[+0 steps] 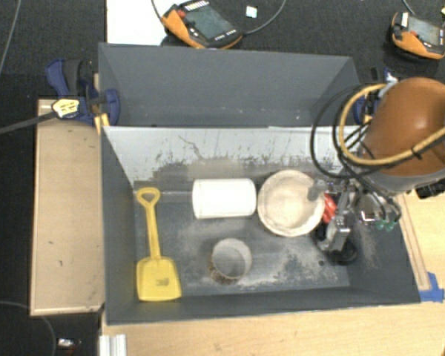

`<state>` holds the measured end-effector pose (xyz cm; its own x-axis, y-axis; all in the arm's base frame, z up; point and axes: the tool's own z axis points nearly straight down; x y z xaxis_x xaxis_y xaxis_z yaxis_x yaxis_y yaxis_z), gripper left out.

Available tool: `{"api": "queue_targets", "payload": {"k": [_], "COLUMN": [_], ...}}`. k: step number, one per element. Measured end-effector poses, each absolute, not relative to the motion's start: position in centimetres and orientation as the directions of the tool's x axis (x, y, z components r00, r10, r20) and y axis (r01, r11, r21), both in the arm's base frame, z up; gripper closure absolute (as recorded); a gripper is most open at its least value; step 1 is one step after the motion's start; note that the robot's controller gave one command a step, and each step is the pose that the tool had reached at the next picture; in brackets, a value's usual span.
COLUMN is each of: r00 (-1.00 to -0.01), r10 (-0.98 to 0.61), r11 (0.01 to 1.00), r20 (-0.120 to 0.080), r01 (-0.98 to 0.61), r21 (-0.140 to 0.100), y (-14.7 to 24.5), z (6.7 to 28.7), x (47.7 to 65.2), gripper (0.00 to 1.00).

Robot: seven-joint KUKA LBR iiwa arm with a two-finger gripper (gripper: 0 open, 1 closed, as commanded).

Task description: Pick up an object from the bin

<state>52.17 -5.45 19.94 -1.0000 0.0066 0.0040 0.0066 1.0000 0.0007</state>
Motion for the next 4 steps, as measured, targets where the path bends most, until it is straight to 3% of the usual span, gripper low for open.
{"api": "queue_targets", "payload": {"k": [1, 2, 3, 4], "r00": [-1.0, -1.0, -0.999, -0.972], "r10": [0.004, -0.021, 0.034, 0.236], "r11": [1.0, 1.0, 0.999, 0.972], "r20": [-0.003, 0.001, -0.016, 0.004], "r01": [0.004, -0.021, 0.034, 0.236], "r21": [0.0, 0.002, -0.001, -0.002], "y": [-5.4, -1.5, 1.0, -2.8], "z": [20.3, 6.7, 15.5, 10.0], "x": [52.3, 55.6, 56.0, 55.7], "gripper": [0.0, 0.0, 0.0, 0.0]}}
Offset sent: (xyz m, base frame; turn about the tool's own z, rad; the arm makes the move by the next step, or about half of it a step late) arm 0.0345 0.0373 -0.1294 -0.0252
